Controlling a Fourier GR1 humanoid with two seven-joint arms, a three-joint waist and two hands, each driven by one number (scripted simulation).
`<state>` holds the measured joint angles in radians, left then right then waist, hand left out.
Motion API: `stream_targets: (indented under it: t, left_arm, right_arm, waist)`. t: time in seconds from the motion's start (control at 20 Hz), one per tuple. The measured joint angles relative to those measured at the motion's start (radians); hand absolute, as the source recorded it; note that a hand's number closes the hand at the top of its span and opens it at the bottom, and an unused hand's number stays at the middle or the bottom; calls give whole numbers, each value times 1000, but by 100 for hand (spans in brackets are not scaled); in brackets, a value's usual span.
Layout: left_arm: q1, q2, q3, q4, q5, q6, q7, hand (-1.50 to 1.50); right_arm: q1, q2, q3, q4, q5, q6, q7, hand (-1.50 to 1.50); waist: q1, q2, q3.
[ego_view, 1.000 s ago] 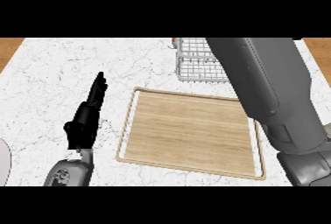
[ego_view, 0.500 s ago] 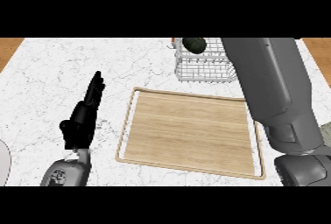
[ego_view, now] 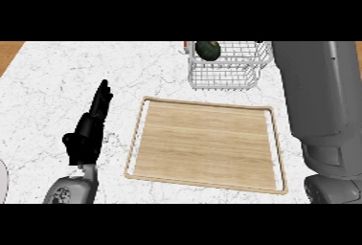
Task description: Pick the squash from the tray and place it in the tiered basket
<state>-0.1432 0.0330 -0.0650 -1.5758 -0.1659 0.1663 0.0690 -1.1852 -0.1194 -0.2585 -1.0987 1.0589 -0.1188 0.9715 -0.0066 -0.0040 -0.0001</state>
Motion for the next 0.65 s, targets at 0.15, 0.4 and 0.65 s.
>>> stream_targets:
  t: [0.15,0.4,0.65]
  left_arm:
    - [15,1,5,0,1,3,-7,0]
    - [33,9,21,1,6,5,-18,0]
    - [49,5,24,-2,6,12,-20,0]
  right_arm:
    - [62,-16,-32,-121,-15,0,30,-150]
    - [232,-36,-107,-389,-103,27,42,-150]
    - [472,-58,-183,-699,-251,133,24,-150]
  waist:
    - [-11,-4,0]
    - [-36,-11,1]
    - [-56,-15,2]
